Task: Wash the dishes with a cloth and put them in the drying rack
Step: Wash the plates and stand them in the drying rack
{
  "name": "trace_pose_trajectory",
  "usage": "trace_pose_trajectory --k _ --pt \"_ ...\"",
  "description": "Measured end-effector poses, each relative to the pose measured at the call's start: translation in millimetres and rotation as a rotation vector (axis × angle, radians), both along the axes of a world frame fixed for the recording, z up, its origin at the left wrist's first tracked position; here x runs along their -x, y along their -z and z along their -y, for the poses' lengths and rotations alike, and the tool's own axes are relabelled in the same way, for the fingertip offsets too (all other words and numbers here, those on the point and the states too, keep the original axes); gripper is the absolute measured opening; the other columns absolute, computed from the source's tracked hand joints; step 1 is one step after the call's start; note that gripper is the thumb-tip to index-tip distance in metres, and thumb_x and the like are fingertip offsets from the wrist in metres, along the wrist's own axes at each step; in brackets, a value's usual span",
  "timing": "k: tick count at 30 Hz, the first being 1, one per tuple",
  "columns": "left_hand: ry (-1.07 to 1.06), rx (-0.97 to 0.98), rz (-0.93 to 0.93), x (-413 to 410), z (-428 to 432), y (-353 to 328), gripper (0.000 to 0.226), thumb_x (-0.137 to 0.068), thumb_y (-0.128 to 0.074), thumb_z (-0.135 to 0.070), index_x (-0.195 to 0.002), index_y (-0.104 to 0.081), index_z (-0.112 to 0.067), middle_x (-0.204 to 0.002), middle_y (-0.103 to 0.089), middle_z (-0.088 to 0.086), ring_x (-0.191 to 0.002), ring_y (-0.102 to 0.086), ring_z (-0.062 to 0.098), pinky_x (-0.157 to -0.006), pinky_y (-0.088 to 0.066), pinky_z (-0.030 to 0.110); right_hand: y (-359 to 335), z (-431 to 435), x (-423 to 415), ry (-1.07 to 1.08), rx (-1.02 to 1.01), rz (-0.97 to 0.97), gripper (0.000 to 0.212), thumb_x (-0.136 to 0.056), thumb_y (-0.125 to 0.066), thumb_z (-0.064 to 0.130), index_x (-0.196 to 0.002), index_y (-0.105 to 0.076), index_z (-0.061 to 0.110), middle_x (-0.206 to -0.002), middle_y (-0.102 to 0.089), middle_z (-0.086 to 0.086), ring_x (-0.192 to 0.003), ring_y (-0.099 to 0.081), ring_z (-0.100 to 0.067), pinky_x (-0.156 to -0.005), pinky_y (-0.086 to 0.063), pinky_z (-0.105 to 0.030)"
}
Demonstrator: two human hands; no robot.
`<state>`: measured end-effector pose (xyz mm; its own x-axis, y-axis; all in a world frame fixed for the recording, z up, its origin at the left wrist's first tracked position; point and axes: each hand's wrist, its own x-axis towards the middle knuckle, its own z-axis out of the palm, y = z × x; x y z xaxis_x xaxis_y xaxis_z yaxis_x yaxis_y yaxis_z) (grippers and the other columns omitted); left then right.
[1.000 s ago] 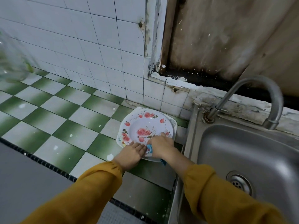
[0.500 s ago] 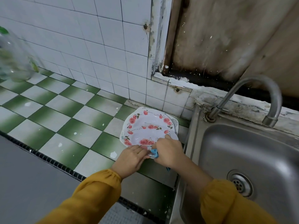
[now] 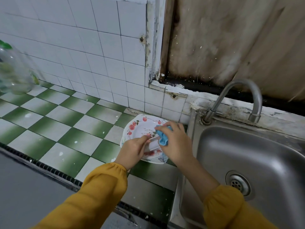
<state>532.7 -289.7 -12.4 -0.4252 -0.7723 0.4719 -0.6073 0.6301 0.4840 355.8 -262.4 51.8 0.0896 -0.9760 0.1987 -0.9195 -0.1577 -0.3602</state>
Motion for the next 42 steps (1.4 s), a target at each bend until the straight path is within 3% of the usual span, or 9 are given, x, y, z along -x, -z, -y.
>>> trace_pose_trajectory --k 9,15,21,23,29,31,33,37,42 --pt "-0.003 0.013 -0.025 23.3 -14.1 -11.9 0.039 -0.097 -0.048 -0.019 -0.135 -0.055 -0.02 -0.104 -0.073 0.012 -0.086 -0.07 0.028 -0.079 -0.053 0.026 19.2 6.9 7.7 0.096 0.007 0.42 0.043 -0.085 -0.068 0.014 -0.126 -0.062 0.027 -0.119 -0.05 0.006 -0.115 -0.045 -0.014 -0.085 -0.038 -0.021" --pt "-0.08 -0.137 0.084 32.8 -8.6 -25.0 0.038 -0.102 -0.04 -0.019 -0.139 -0.05 -0.02 -0.112 -0.069 0.012 -0.095 -0.065 0.027 -0.08 -0.052 0.03 22.6 5.8 4.0 0.174 0.012 0.69 0.042 -0.089 -0.065 0.009 -0.129 -0.06 0.02 -0.126 -0.049 0.001 -0.112 -0.048 -0.009 -0.081 -0.032 0.004" --pt "-0.067 -0.229 0.244 45.0 -6.1 -34.7 0.048 -0.101 -0.043 -0.021 -0.148 -0.035 -0.023 -0.103 -0.069 0.017 -0.09 -0.065 0.029 -0.081 -0.047 0.029 24.8 4.2 14.6 0.229 -0.057 0.966 0.034 -0.09 -0.066 0.018 -0.121 -0.061 0.031 -0.116 -0.064 0.002 -0.102 -0.063 -0.016 -0.085 -0.052 -0.022" --pt "-0.098 -0.214 0.195 44.5 -8.5 -36.5 0.052 -0.099 -0.049 -0.018 -0.149 -0.035 -0.017 -0.106 -0.068 0.02 -0.094 -0.064 0.033 -0.084 -0.047 0.033 23.0 0.2 17.2 0.305 -0.081 1.113 0.03 -0.091 -0.065 0.022 -0.116 -0.06 0.037 -0.111 -0.068 -0.001 -0.094 -0.067 -0.017 -0.083 -0.057 -0.035" --pt "-0.371 -0.051 -0.31 52.5 -24.3 -62.6 0.045 -0.094 -0.041 -0.012 -0.137 -0.052 -0.007 -0.093 -0.07 0.025 -0.08 -0.064 0.035 -0.075 -0.052 0.037 -2.5 -21.0 29.5 0.279 -0.013 1.924 0.043 -0.095 -0.052 0.003 -0.135 -0.045 0.014 -0.106 -0.061 -0.009 -0.08 -0.065 -0.016 -0.063 -0.055 -0.028" --pt "-0.419 -0.068 -0.517 65.8 -37.3 -80.3 0.036 -0.1 -0.044 -0.013 -0.134 -0.056 -0.008 -0.104 -0.071 0.014 -0.087 -0.063 0.015 -0.083 -0.048 0.022 -10.8 -30.6 33.9 0.263 0.081 1.803 0.05 -0.091 -0.057 0.004 -0.135 -0.038 0.02 -0.121 -0.055 -0.01 -0.095 -0.063 -0.022 -0.076 -0.055 -0.035" --pt "-0.454 -0.058 -0.704 84.1 -53.1 -100.7 0.031 -0.101 -0.046 -0.01 -0.129 -0.06 -0.011 -0.11 -0.067 -0.004 -0.092 -0.059 -0.007 -0.085 -0.043 0.006 -18.7 -41.6 38.7 0.145 0.21 1.451 0.048 -0.088 -0.062 0.015 -0.127 -0.038 0.029 -0.131 -0.051 -0.007 -0.112 -0.057 -0.021 -0.092 -0.051 -0.034" --pt "-0.481 -0.091 -0.972 117.9 -85.4 -127.6 0.026 -0.101 -0.045 -0.004 -0.116 -0.06 -0.019 -0.104 -0.063 -0.016 -0.094 -0.056 -0.021 -0.085 -0.042 0.004 -18.9 -59.6 55.1 -0.128 0.335 0.759 0.045 -0.094 -0.046 0.044 -0.135 -0.044 0.025 -0.156 -0.026 -0.002 -0.148 -0.017 -0.016 -0.12 -0.017 -0.027" --pt "-0.442 -0.199 -1.003 141.3 -120.7 -124.9 0.026 -0.102 -0.043 -0.008 -0.116 -0.066 -0.01 -0.106 -0.069 -0.006 -0.099 -0.064 0.001 -0.089 -0.05 0.016 -41.3 -66.1 99.6 0.299 0.268 0.886 0.038 -0.1 -0.05 0.021 -0.136 -0.049 0.009 -0.156 -0.026 -0.012 -0.146 -0.018 -0.025 -0.116 -0.015 -0.027"
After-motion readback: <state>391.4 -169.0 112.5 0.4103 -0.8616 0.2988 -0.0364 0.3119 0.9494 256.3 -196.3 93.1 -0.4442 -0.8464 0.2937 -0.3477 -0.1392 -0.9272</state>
